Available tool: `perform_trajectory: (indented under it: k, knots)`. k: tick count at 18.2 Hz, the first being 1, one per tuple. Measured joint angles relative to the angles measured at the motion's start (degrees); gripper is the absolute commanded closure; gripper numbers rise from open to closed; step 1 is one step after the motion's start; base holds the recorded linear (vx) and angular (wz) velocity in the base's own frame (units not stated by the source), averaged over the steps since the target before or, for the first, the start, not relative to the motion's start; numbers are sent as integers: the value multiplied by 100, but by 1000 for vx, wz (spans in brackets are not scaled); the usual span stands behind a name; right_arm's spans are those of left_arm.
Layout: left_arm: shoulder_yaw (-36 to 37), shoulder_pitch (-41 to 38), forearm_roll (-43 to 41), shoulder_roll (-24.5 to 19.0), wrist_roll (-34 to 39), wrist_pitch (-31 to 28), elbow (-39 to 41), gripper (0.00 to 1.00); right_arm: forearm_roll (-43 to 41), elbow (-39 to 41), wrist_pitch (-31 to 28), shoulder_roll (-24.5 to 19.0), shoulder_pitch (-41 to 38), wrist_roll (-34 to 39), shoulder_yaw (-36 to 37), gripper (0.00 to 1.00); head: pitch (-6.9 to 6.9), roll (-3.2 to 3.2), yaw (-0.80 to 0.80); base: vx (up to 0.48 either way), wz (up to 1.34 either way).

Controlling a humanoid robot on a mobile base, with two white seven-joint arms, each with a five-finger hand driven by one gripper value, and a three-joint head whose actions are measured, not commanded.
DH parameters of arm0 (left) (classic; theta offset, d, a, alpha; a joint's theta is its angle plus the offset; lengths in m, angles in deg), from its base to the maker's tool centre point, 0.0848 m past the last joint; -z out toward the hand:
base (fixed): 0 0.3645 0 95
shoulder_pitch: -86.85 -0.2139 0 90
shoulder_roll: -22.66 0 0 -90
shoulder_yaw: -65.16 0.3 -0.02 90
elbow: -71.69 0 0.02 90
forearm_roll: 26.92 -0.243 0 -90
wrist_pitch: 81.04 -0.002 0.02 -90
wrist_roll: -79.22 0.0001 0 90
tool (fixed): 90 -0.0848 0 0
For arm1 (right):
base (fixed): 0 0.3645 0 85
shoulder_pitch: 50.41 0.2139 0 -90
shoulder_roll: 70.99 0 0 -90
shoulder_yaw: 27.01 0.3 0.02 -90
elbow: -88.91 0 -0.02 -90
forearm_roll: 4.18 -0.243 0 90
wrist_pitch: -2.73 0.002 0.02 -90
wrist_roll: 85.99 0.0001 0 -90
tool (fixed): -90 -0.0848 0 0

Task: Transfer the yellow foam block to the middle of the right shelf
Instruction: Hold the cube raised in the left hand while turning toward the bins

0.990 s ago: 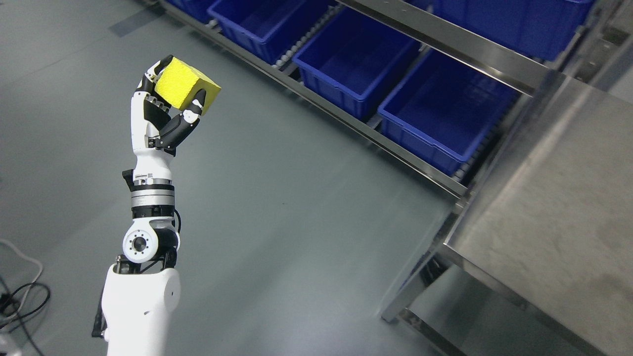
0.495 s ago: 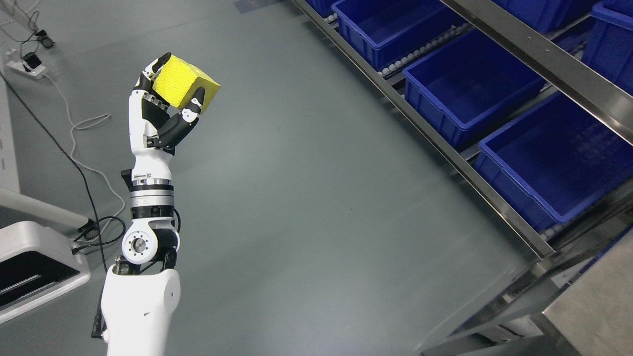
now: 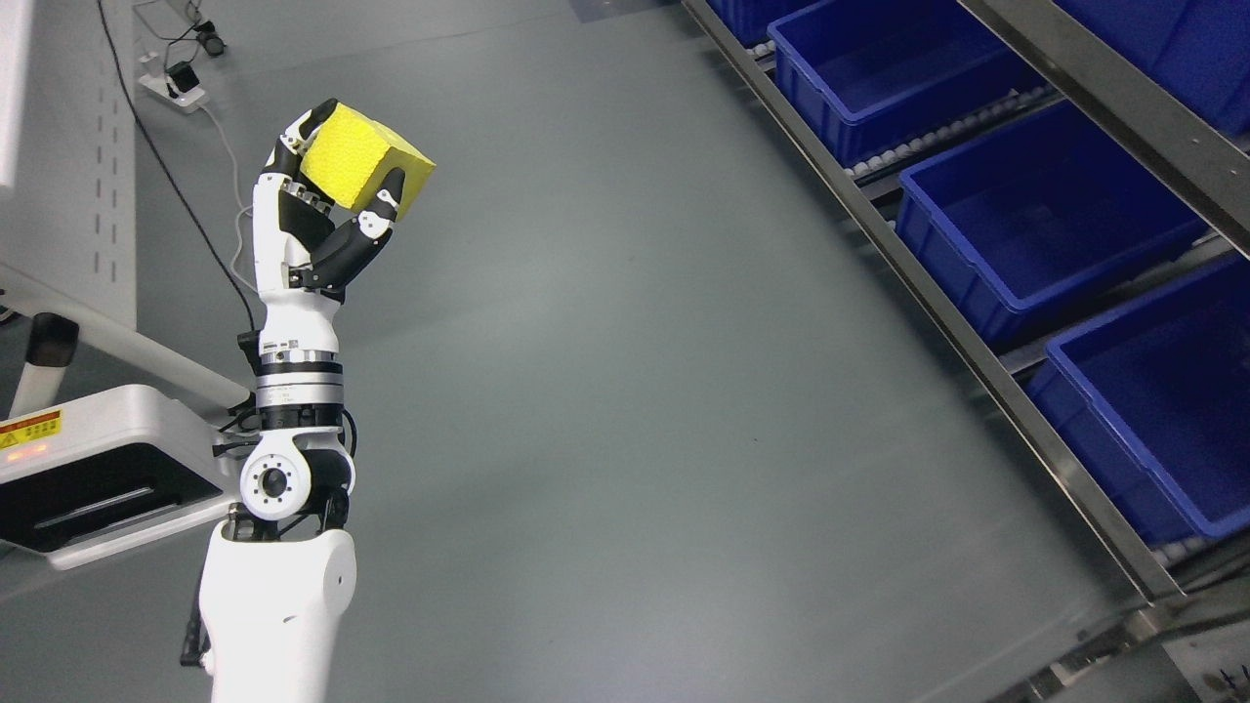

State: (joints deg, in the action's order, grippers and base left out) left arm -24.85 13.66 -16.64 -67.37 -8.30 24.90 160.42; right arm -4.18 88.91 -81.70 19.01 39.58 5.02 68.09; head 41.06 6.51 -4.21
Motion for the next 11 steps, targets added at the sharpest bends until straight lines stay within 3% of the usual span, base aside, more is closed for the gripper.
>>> perform_trajectory:
  k: [6, 11]
  knots:
    - [0, 7, 0, 1, 4, 1, 12, 62, 0, 0, 0, 0, 0, 0, 0, 0, 0, 0, 0, 182, 399]
    - [0, 13, 0, 2, 6, 5, 21, 62, 0, 0, 0, 0, 1, 0, 0, 0, 0, 0, 0, 280, 66]
